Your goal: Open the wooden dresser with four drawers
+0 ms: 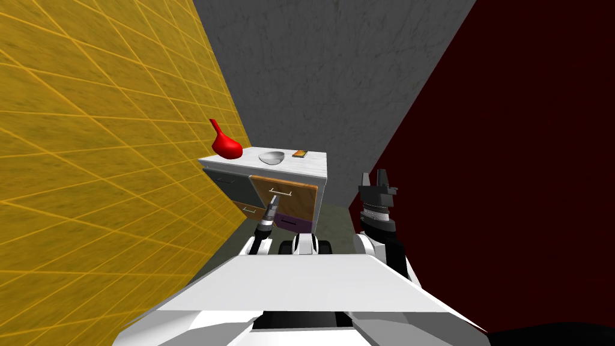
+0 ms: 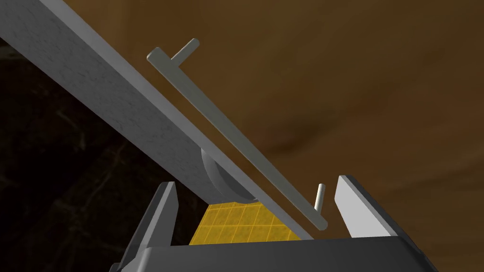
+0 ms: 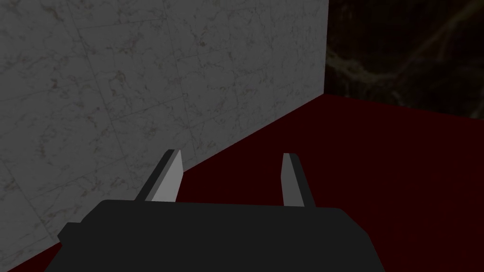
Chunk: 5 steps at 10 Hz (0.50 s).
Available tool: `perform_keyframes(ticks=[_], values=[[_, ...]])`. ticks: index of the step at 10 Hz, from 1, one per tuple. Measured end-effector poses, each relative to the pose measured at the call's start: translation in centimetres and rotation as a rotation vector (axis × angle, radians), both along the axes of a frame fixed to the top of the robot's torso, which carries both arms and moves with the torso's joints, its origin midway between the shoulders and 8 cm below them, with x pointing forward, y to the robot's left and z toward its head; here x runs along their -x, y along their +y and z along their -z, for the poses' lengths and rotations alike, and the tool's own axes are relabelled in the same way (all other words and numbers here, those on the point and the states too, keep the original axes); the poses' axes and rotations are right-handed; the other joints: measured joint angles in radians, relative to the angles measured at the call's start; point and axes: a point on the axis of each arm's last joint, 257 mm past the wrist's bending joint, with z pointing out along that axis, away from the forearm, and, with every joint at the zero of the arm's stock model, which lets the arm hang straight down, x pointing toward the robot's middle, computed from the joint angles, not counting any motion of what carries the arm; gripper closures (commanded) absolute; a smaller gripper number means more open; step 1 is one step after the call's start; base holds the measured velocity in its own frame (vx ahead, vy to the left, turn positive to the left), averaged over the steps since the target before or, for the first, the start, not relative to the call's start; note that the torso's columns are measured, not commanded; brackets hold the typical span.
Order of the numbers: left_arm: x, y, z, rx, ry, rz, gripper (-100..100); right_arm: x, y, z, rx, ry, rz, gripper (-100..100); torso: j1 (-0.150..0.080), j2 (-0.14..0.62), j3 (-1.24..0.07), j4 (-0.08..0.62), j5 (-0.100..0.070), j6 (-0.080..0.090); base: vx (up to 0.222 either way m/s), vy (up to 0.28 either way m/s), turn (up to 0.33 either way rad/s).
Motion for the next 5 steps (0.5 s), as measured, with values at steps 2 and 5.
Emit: perform_keyframes(ticks=[2,5], values=[[-1.2,0.1,-0.7,0.000,-0.002,0.001,-100,0.0,0.0,0.0,0.000,0.000,0.000,0,0.001,0.001,0.000,0.000,0.000,0.000,-0.002,-0.015,0.001],[-2.2,0.2,-1.4,0.002,0.000,0.001,100,0.0,0.0,0.0,0.000,0.000,0.000,0,0.002,0.001,0.001,0.000,0.001,0.000,-0.001,-0.004,0.000]])
